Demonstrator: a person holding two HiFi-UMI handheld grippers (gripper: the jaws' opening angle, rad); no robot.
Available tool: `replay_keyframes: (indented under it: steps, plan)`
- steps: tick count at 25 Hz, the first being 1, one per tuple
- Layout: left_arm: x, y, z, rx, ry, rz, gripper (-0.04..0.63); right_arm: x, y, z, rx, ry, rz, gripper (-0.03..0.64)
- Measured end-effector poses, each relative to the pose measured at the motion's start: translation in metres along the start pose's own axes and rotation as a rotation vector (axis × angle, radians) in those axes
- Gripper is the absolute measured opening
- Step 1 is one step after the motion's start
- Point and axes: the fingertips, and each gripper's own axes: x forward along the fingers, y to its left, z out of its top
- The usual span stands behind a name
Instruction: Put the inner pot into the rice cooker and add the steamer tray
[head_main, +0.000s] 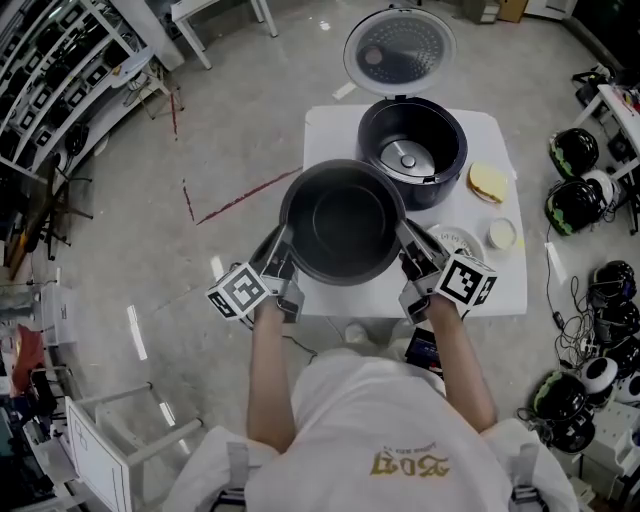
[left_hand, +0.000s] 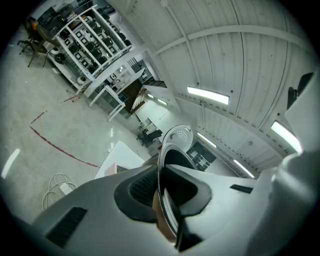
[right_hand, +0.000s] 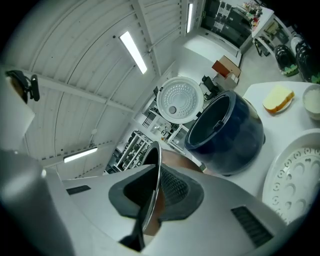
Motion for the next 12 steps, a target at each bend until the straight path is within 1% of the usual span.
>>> replay_keyframes:
  steps: [3, 7, 12]
  plan:
    - [0.001, -0.010, 0.015, 0.011, -0.030, -0.007, 0.061, 0.005, 0.009, 0.011, 0.002, -0.008, 0.028, 0.035]
    - [0.002, -0.017, 0.027, 0.039, -0.046, -0.005, 0.061, 0.007, 0.019, 0.024, 0.004, -0.017, 0.059, 0.037]
    - [0.005, -0.032, 0.045, 0.039, -0.076, -0.043, 0.060, 0.014, 0.031, 0.038, -0.001, -0.038, 0.091, 0.037]
